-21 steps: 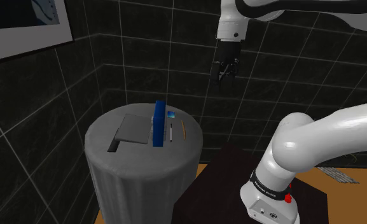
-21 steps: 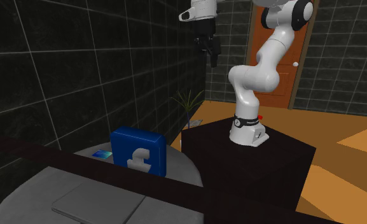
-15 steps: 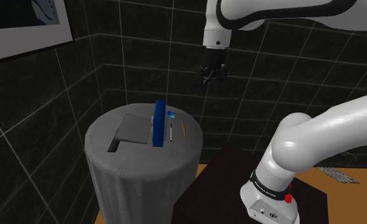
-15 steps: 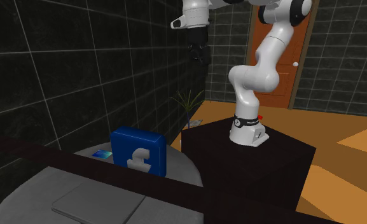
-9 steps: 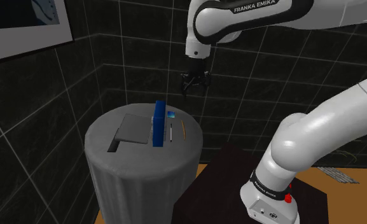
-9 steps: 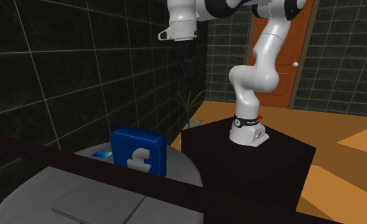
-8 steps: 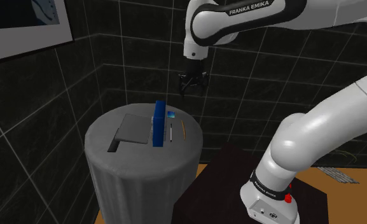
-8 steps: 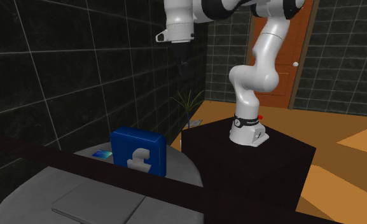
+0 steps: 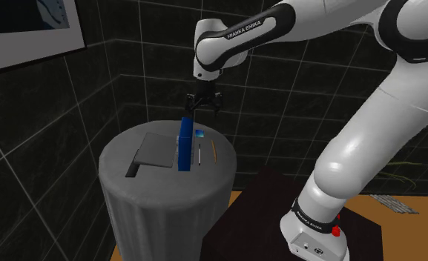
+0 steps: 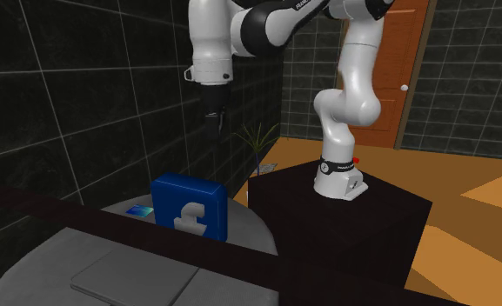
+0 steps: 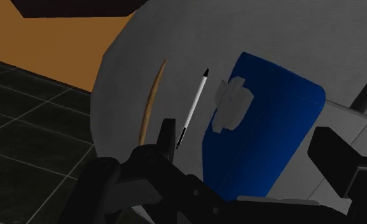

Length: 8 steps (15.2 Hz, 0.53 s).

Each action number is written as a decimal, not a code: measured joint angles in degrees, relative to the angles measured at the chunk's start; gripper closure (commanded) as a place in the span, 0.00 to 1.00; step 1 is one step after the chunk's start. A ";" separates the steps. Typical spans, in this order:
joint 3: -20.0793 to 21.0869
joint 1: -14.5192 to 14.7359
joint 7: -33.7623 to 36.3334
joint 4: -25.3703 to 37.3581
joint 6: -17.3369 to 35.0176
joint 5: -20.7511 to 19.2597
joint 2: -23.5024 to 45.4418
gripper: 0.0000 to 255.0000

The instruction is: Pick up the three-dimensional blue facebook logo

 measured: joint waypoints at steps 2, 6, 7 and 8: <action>0.24 -0.40 3.07 1.96 2.33 -0.84 3.85 0.00; -0.02 -1.14 8.75 8.35 5.20 -2.91 12.24 0.00; -0.29 -1.35 9.96 9.80 5.94 -3.42 14.26 0.00; -0.53 -1.44 11.31 11.58 6.59 -3.98 16.49 0.00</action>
